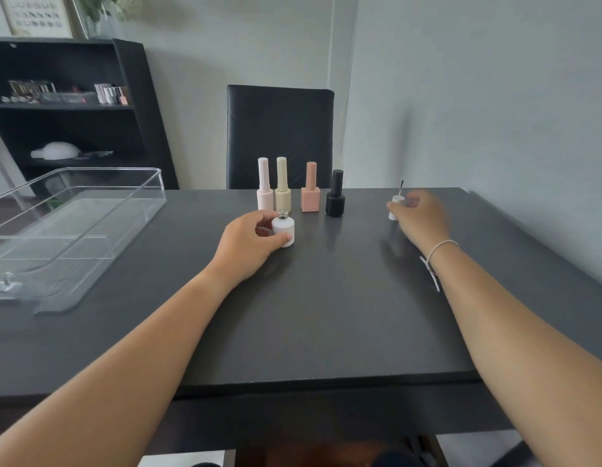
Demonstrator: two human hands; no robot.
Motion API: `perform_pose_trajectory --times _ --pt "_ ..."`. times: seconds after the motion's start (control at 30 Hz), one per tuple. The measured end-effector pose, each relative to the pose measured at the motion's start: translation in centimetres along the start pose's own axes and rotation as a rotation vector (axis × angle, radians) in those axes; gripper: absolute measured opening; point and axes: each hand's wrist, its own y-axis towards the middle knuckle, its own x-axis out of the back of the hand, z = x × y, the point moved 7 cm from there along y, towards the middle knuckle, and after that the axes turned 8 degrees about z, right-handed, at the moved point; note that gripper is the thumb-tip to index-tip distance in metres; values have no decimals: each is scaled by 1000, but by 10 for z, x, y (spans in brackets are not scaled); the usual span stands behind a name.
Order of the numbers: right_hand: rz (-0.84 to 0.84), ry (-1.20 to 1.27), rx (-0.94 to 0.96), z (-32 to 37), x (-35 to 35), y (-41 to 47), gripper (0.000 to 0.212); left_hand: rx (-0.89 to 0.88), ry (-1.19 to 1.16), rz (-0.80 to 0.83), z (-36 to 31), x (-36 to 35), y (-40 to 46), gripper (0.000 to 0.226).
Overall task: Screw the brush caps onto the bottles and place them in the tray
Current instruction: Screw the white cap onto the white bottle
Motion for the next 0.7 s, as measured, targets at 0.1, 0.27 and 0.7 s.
perform_pose_trajectory --times 0.1,0.27,0.7 --pt "-10 4 14 0 0 0 25 -4 12 10 -1 0 -1 37" --pt "-8 -13 19 2 -3 1 20 -15 -5 -13 -2 2 -3 35" --pt "271 143 288 55 -35 -34 7 -98 -95 -60 -13 6 -11 29"
